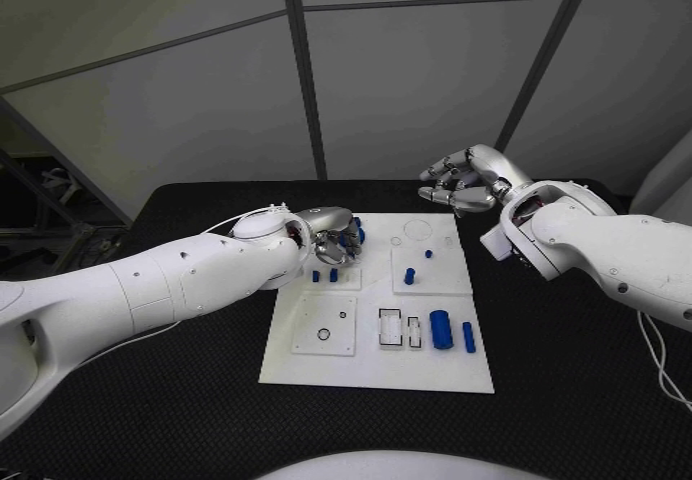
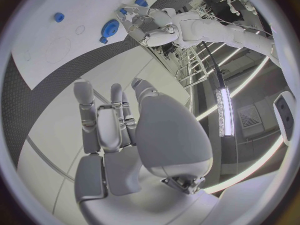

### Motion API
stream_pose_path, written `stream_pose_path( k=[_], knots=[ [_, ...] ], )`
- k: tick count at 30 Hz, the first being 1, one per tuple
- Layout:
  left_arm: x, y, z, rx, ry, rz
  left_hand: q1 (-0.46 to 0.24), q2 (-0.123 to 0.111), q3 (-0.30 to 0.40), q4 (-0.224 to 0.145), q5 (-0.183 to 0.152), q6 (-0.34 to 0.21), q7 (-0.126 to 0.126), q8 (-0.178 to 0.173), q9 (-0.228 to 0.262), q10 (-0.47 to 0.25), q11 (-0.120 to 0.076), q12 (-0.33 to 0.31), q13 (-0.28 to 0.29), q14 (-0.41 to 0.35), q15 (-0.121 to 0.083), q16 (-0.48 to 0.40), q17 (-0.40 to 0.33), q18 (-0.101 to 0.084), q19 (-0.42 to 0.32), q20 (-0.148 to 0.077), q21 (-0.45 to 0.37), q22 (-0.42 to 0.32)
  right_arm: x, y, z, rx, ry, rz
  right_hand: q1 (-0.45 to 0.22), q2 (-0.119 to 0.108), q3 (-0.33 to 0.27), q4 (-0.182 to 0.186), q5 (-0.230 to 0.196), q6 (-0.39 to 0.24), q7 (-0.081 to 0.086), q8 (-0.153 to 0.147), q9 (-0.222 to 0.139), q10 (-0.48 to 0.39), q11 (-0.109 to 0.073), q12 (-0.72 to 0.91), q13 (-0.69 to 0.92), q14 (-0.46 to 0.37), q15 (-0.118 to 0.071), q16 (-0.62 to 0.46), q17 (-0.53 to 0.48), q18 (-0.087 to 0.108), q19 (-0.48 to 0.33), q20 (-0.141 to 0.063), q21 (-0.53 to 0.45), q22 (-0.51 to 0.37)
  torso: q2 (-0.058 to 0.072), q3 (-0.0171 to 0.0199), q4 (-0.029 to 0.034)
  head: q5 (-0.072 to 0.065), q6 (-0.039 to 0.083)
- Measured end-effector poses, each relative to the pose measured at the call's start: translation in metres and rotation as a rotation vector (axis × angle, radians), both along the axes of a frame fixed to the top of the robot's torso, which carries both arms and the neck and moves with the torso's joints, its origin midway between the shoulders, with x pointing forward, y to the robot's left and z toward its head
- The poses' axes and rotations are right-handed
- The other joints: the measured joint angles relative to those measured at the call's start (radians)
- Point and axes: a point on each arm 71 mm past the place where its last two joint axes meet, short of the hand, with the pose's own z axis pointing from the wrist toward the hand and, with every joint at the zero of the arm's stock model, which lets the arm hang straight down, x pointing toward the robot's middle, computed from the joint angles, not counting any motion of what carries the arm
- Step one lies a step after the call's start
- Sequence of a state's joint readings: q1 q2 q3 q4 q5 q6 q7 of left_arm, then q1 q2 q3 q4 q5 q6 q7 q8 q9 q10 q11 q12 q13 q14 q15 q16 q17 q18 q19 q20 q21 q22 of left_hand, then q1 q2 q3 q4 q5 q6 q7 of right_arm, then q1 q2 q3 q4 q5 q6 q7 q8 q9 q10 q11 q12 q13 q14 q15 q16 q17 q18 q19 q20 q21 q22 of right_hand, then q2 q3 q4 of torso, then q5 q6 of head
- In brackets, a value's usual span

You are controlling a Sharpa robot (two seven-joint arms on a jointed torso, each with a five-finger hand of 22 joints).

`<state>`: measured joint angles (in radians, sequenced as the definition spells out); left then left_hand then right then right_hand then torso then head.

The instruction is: Assemble the parts on the task board

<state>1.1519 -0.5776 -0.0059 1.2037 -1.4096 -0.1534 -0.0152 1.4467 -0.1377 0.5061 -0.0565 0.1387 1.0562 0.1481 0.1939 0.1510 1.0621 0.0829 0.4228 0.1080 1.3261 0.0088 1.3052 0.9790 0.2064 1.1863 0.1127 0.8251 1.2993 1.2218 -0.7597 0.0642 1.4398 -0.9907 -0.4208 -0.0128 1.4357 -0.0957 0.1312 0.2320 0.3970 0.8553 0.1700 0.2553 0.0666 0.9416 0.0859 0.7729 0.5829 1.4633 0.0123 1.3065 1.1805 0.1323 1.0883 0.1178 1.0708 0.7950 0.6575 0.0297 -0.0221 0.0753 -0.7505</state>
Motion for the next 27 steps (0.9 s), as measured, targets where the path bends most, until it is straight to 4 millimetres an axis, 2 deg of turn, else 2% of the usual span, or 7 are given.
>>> stream_pose_path(
  k=[13, 20, 27],
  knots=[
    [-0.004, 0.016, 0.029, -0.06, -0.044, 0.014, 0.0, 0.0, 0.0, 0.0, -0.004, 0.0, 0.0, 0.0, -0.001, 0.003, -0.003, -0.001, 0.0, 0.007, 0.0, 0.004, 0.003, 0.0, 0.004, -0.004, 0.006, 0.005, 0.0, -0.001, 0.0, -0.001, 0.0, -0.002, 0.0, 0.0, 0.0, 0.0, 0.0, 0.0, 0.0, 0.0, 0.0, 0.004, -0.004, 0.0, -0.001, 0.0, 0.0, -0.004, -0.001, 0.0, 0.0, 0.0, 0.0, 0.0, 0.0, -0.0006, 0.0, 0.004, 0.004],
    [-0.004, 0.035, 0.031, -0.05, -0.045, 0.049, 0.0, 0.0, 0.0, 0.0, -0.005, 0.0, 0.0, 0.0, -0.002, 0.006, 0.0, -0.001, 0.0, 0.007, 0.0, 0.011, 0.011, -0.001, 0.007, 0.0, 0.011, 0.009, 0.0, -0.001, -0.001, -0.001, 0.001, -0.002, 0.0, 0.0, 0.0, 0.0, 0.0, 0.0, 0.0, 0.0, 0.0, 0.004, -0.004, 0.0, -0.001, 0.0, 0.0, -0.004, -0.001, 0.0, 0.0, 0.0, 0.0, 0.0, 0.0, -0.0002, -0.0001, 0.006, 0.004],
    [-0.003, 0.046, 0.028, -0.04, -0.034, 0.074, 0.0, 0.0, 0.0, 0.0, -0.005, 0.004, -0.004, 0.0, -0.002, 0.006, 0.0, -0.003, 0.0, 0.01, -0.003, 0.011, 0.011, -0.001, 0.007, 0.0, 0.016, 0.009, 0.0, -0.001, -0.001, -0.001, 0.002, -0.002, 0.0, 0.0, 0.0, 0.0, 0.0, 0.0, 0.0, 0.0, 0.0, 0.004, -0.004, 0.0, -0.001, 0.0, 0.0, -0.004, -0.001, 0.0, 0.0, 0.0, 0.0, 0.0, 0.001, -0.0007, -0.0003, 0.008, 0.002]
  ],
)
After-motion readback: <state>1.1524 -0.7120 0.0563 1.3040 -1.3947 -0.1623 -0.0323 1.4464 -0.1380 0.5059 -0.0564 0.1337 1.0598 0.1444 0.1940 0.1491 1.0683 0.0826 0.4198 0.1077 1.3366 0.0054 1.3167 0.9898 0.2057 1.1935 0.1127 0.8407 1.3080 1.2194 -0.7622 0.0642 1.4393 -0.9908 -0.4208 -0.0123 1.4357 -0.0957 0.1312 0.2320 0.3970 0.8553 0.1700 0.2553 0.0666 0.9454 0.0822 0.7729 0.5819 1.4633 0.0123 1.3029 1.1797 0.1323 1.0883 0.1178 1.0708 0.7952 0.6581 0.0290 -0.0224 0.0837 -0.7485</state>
